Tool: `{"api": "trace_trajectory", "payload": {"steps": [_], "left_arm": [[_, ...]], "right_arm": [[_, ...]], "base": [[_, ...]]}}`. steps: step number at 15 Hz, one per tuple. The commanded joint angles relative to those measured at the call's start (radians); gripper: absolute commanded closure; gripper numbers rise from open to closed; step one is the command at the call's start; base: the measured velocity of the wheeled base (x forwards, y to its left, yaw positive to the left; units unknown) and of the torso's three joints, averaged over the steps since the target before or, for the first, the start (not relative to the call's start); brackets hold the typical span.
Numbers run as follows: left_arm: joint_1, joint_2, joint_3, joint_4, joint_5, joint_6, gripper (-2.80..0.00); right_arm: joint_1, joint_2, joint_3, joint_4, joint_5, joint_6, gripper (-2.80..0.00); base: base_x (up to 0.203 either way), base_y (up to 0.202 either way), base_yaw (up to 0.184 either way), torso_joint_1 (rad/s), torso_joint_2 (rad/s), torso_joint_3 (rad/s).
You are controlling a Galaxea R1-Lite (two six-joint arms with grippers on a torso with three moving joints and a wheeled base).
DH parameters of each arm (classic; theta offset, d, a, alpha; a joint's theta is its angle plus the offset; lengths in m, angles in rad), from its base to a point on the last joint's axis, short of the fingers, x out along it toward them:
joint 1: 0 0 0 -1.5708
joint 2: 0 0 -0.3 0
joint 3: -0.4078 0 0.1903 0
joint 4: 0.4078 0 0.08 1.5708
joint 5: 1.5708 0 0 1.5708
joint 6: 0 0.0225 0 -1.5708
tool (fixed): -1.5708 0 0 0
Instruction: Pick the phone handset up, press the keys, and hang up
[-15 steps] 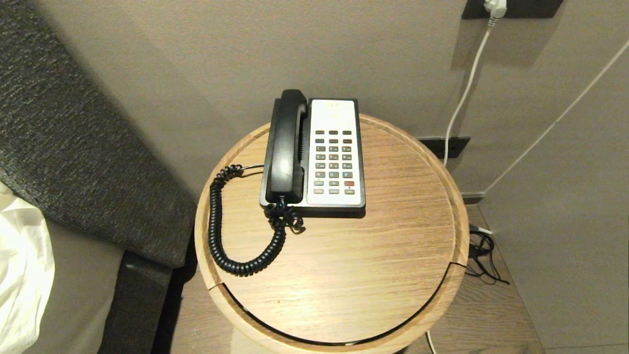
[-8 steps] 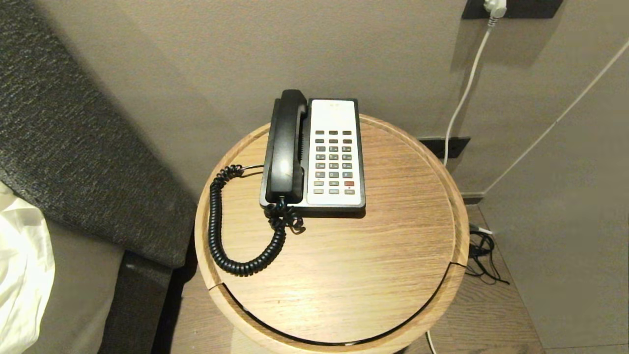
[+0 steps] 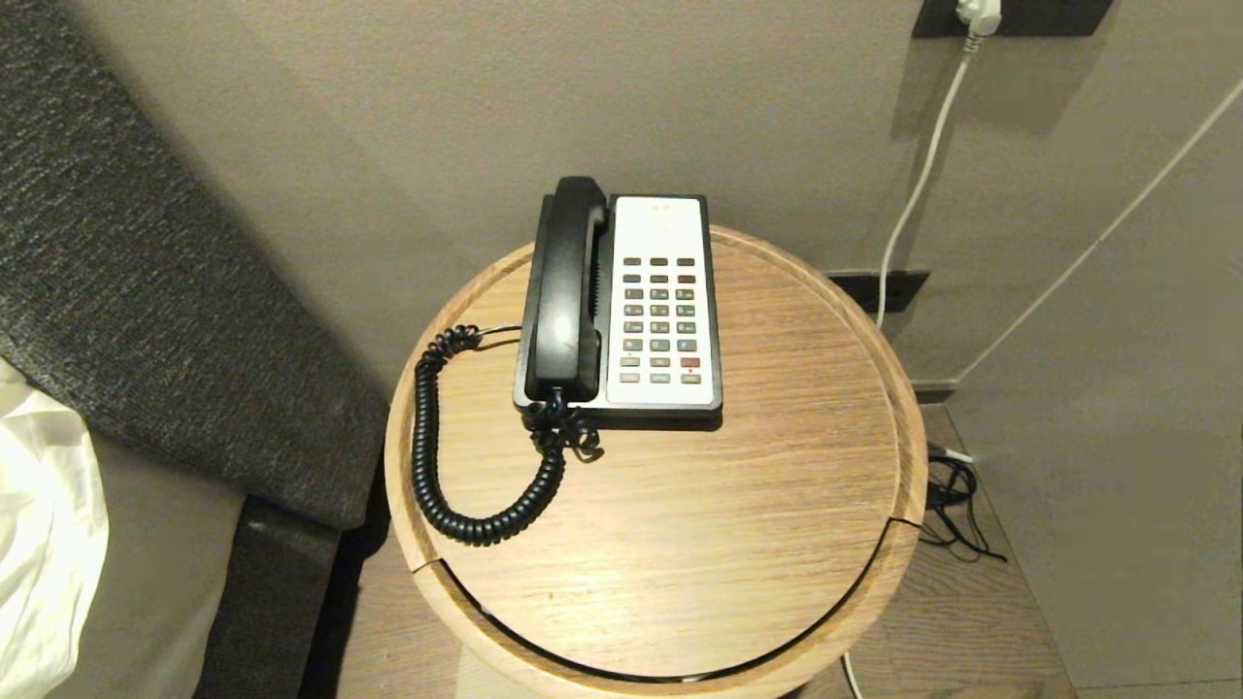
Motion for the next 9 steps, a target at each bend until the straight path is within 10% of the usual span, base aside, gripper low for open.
{"api": "trace_trajectory", "payload": {"steps": [1, 9], "left_arm": [[0.000, 0.000, 0.000, 0.005, 0.002, 0.010, 0.00], [0.000, 0.000, 0.003, 0.002, 0.000, 0.021, 0.00]], "right_arm": [[0.000, 0.001, 0.001, -0.006, 0.001, 0.001, 0.00], [0.000, 0.001, 0.001, -0.005, 0.001, 0.015, 0.00]], "base": [[0.000, 0.000, 0.000, 0.000, 0.00, 0.000], [0.000, 0.000, 0.000, 0.000, 0.00, 0.000]]}}
